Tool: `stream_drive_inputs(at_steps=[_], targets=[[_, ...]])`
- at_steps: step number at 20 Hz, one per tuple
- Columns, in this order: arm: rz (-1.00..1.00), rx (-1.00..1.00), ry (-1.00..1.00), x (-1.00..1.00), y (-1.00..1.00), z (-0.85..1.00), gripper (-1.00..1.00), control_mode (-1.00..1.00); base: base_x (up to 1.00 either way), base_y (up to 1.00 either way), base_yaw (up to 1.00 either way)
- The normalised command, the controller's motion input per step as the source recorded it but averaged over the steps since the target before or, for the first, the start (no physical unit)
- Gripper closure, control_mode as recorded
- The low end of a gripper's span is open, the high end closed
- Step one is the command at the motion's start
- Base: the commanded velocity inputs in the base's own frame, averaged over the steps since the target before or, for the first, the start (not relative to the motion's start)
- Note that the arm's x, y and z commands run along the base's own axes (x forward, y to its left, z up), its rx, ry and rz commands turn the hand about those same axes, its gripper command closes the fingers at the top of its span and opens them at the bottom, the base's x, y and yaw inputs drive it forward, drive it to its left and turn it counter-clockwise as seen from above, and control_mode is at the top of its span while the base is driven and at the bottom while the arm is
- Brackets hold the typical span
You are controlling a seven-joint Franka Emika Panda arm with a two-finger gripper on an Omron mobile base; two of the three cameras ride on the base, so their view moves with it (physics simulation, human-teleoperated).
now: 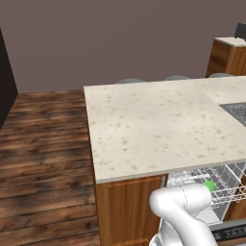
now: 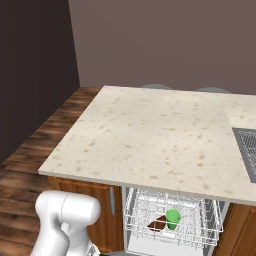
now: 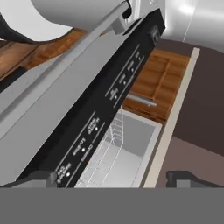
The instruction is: Pick up the cup and bowl from the counter, place them in the dishwasher, and close the dishwasher door.
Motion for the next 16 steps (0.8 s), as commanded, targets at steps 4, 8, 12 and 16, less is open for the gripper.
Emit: stream_drive_inputs(at_steps=[4,8,12,16], targets=[[0.02,-0.05,-0.12,-0.29,-0.02,-0.51,-1.0,-1.0,0.0,0.0,0.0],[0.0,-0.08,-0.12,-0.13,-0.03,-0.52,-1.0,-1.0,0.0,0.0,0.0],[0.0,-0.13,-0.13,-0.01,-0.02,-0.64,-1.0,-1.0,0.0,0.0,0.0],[0.0,-0.12,-0.19,-0.07,-0.08,-0.81,-1.0,-1.0,0.0,0.0,0.0]])
